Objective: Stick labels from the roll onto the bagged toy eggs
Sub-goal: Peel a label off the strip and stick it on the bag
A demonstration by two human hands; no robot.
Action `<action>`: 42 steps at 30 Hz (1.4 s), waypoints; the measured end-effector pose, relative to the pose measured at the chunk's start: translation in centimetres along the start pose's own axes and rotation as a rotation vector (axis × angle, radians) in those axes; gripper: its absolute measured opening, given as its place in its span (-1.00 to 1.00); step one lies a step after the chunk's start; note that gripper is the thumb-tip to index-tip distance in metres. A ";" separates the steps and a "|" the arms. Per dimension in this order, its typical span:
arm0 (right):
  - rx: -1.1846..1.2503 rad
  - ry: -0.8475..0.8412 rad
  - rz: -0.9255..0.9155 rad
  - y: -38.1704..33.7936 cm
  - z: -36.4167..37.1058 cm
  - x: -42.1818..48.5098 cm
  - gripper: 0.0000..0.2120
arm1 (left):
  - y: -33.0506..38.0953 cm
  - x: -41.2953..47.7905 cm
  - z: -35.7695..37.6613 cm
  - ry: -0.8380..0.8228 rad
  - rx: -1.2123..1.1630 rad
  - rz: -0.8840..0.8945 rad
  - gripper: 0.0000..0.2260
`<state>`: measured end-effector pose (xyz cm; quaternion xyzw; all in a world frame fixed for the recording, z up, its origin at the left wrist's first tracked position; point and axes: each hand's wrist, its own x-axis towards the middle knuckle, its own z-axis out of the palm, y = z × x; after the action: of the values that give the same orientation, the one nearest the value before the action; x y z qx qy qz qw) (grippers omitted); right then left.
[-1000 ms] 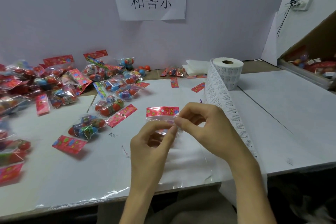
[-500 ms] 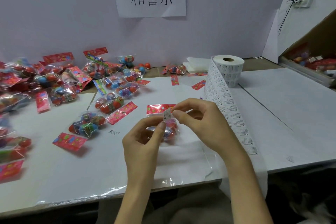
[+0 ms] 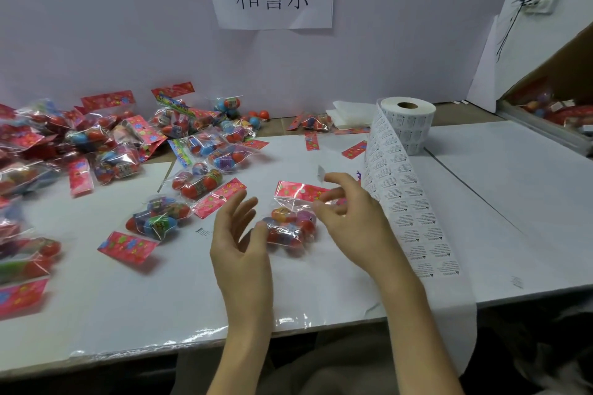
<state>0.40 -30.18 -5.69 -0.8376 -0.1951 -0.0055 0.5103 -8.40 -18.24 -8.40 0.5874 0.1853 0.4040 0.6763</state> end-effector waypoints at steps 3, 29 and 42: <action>-0.074 -0.061 0.084 0.9 0.3 0.1 -0.40 | -0.2 0.0 0.0 0.008 0.063 0.018 -0.57; 0.466 -0.022 -0.174 -0.5 0.0 0.2 -0.31 | 0.1 0.4 -0.3 -0.226 -0.180 -0.195 -0.59; 0.304 -0.307 -0.151 -0.1 0.9 -0.3 -0.24 | -0.4 0.7 -0.7 -0.138 -0.156 -0.170 -0.77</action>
<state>-0.07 -29.46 -6.06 -0.7250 -0.3313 0.1135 0.5931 -8.31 -17.27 -8.80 0.5416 0.1553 0.3171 0.7629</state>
